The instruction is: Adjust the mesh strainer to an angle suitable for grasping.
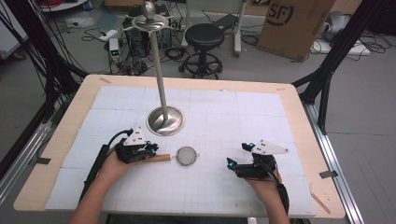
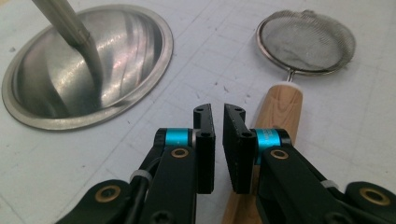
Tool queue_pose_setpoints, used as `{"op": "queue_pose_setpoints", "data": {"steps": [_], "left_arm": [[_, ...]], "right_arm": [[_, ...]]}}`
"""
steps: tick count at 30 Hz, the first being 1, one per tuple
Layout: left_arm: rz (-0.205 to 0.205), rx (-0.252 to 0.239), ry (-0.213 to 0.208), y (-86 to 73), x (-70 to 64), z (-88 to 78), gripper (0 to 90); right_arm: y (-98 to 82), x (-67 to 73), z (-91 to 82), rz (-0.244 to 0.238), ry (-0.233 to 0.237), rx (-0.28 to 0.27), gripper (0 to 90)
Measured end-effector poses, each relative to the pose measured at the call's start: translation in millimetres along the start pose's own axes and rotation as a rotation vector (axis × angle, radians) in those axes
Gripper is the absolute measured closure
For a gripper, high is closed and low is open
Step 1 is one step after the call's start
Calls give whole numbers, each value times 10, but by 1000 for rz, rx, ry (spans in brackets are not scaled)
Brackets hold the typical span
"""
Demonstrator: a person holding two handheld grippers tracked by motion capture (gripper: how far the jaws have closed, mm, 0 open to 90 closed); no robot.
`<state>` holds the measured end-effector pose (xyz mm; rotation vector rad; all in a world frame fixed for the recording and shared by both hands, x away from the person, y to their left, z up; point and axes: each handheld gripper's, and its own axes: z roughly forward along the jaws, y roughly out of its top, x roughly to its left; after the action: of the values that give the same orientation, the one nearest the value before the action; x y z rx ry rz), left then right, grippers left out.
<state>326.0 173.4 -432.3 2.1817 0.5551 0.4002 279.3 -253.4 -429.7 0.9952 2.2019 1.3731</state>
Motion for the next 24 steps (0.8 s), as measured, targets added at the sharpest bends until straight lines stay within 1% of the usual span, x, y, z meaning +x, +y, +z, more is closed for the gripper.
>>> {"op": "queue_pose_setpoints", "data": {"steps": [2, 4, 5, 7, 10, 11, 12, 13, 16, 17, 18, 20, 21, 24], "left_arm": [[6, -8, -8, 10, -1, -22, 791], [-1, -12, -17, 11, -3, -48, 751], [-11, -18, -29, 8, 1, -67, 718], [-22, -19, -37, 5, 4, -102, 642], [-19, -9, -41, -9, 15, -159, 524], [-21, -8, -40, -14, 12, -170, 501], [-7, -3, -50, -21, 17, -188, 481], [-7, -1, -57, -26, 12, -199, 455], [4, 12, -81, -43, 7, -213, 442], [-3, 9, -85, -48, 0, -207, 438], [10, 19, -98, -49, 3, -203, 437], [10, 26, -113, -52, -15, -176, 434], [24, 40, -119, -52, -20, -159, 430], [28, 61, -130, -61, -32, -113, 433]], "right_arm": [[1, 5, 1, -2, 4, 2, 150], [0, 1, -2, 1, 2, -1, 150], [0, -4, -4, 0, 2, -2, 150], [-2, -7, -8, 5, 2, 1, 150], [-6, -4, 2, 5, 3, 5, 150], [-7, -4, 6, 1, 2, 6, 150], [-7, -3, 8, 1, 3, 7, 150], [-7, -1, 7, 2, 3, 6, 150], [-6, -2, 5, 2, 3, 5, 150], [-6, -1, 4, 2, 2, 5, 150], [-6, -2, 6, 1, 2, 6, 150], [-8, 3, 9, 3, 4, 9, 150], [-9, 2, 12, 0, 4, 11, 150], [-12, 4, 17, 1, 5, 13, 150]]}}
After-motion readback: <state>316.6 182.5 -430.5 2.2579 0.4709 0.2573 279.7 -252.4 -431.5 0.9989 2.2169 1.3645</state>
